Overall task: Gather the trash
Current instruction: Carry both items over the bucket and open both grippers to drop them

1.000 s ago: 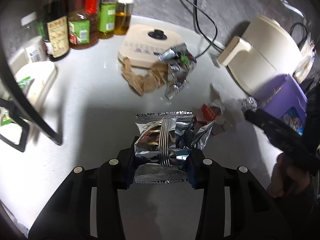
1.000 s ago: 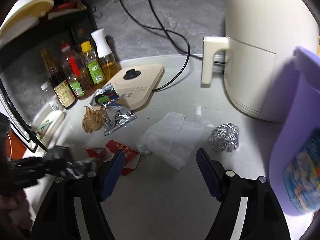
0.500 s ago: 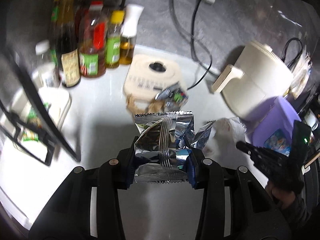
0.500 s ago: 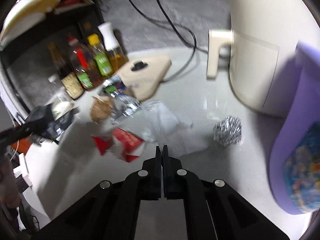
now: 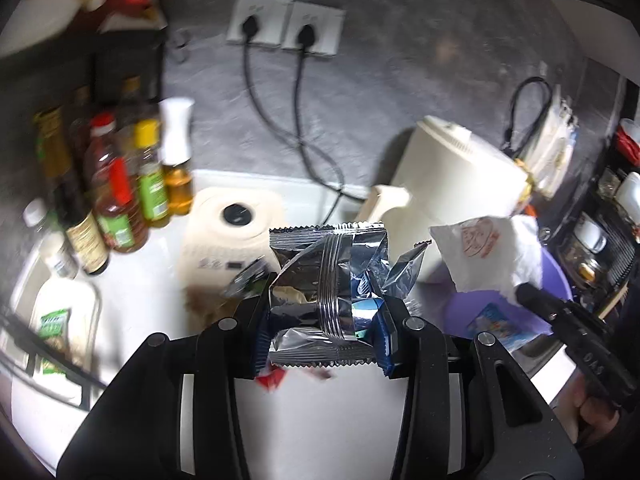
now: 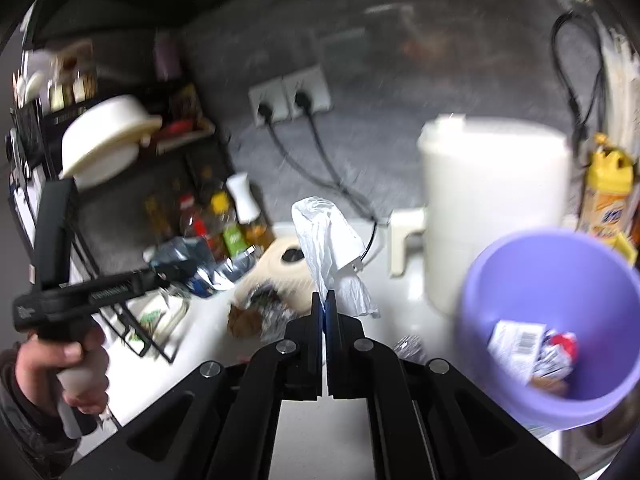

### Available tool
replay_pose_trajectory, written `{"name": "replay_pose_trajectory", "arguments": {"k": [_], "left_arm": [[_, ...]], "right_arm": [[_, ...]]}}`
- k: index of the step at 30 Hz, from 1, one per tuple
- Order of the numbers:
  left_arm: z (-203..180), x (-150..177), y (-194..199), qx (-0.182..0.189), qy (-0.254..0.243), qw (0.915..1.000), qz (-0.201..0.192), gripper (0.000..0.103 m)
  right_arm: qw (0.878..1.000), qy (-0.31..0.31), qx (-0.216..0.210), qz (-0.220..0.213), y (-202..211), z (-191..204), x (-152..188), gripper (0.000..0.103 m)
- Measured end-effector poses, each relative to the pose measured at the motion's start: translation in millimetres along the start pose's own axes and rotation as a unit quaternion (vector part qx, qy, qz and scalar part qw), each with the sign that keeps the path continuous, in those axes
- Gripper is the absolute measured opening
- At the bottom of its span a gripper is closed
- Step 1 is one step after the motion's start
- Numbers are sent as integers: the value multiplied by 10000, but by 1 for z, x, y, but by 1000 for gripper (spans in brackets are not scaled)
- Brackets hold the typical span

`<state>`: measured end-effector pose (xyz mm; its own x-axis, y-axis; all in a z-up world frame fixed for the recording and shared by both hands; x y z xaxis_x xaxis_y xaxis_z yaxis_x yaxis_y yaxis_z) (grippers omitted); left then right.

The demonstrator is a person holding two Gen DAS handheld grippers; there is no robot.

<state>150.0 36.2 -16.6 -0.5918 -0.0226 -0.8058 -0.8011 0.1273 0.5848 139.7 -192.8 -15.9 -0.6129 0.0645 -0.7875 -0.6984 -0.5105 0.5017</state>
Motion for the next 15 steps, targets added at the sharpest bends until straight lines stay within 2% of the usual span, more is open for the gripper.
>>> {"name": "replay_pose_trajectory", "arguments": {"k": [7, 11, 14, 15], "left_arm": [[-52, -34, -16, 577, -390, 9974, -177, 41], [-82, -51, -34, 961, -588, 9934, -228, 41], [-105, -60, -48, 1241, -686, 9897, -197, 41], [-114, -63, -52, 1342, -760, 9878, -194, 41]], "right_arm": [[9980, -149, 379, -477, 43, -35, -33, 2], [9915, -429, 982, -737, 61, -72, -45, 7], [9814, -918, 1460, -838, 78, -109, -48, 79], [9768, -1017, 1595, -1008, 90, -118, -49, 78]]}}
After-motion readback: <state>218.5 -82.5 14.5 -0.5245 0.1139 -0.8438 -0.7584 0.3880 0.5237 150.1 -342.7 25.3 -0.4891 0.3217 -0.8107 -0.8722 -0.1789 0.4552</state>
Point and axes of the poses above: each gripper's, at about its wrist camera, not at the fingertips, and y roughly against the way its jaws point, z to its left, x to its underside, the point moved 3 cm from there along -y, roughly the way its jaws point, and after that the axes turned 10 degrees about -y, right-handed, at the moved point
